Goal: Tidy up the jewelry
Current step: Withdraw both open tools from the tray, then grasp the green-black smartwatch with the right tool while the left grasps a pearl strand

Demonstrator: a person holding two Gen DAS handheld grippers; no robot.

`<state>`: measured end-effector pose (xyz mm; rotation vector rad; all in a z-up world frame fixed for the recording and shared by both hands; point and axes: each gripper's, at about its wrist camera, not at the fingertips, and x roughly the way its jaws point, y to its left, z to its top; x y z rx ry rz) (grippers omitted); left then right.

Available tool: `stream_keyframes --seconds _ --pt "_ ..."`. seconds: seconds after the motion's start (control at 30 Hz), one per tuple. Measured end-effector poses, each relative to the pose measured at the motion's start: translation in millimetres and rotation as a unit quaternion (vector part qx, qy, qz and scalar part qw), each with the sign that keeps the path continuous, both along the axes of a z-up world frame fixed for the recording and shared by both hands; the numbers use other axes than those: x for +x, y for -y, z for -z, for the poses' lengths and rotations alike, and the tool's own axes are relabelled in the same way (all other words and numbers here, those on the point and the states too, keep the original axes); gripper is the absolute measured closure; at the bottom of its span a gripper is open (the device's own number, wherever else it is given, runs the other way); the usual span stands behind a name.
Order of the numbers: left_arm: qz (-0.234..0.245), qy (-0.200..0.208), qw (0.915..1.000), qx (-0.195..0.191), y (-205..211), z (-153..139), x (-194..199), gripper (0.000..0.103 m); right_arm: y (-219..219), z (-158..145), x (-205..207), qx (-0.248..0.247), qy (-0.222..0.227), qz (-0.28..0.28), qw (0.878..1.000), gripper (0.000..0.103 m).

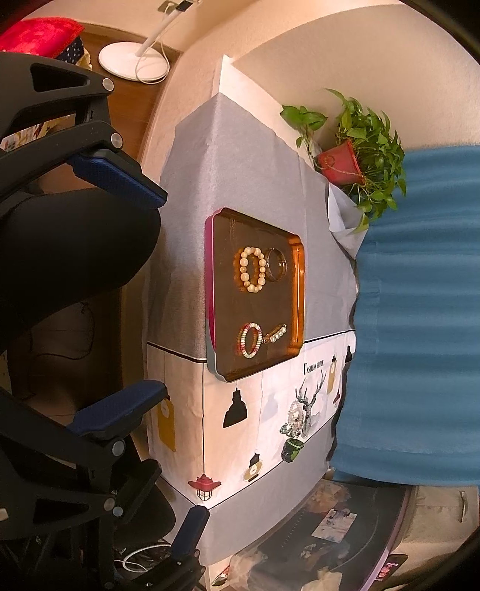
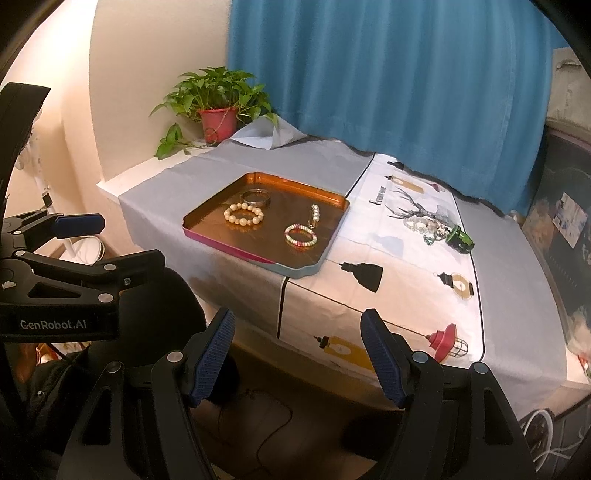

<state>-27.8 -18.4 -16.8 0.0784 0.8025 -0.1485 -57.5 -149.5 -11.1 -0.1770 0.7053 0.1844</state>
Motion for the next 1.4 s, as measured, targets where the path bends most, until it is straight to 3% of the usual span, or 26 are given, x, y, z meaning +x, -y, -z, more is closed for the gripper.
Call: stream_keyframes --seconds 0.33,0.7,0.83,1.07,1.27,1.4 --pt "0.017 0.000 0.9999 0.003 19.1 -6.1 24.6 0.010 28.5 5.9 19.1 0.013 -0.008 0.034 0.999 0.032" --pt "0.078 -0.027 0.9963 -0.022 88.2 -18.6 114.3 0.011 141.1 13.2 73.5 0.037 -0.007 0.157 0.987 0.032" --pt "0.093 -0.034 0.9948 -0.022 123.3 -16.6 163.3 0.011 194.3 16.0 112.4 0.050 0.002 0.193 0.980 0.027" --pt "0.126 -0.060 0.9897 0.032 201.4 21.5 270.3 0.010 257.8 41.3 214.0 0.093 -0.016 0.212 0.973 0.026" --pt "0.164 -0.090 0.9818 0.032 245.8 60.5 347.6 0.011 277.8 68.6 298.5 0.111 -0.036 0.231 0.966 0.025" --pt "0.179 -0.098 0.9784 0.034 259.6 77.7 378.3 0.011 290.4 83.0 330.3 0.104 -0.049 0.252 0.961 0.025"
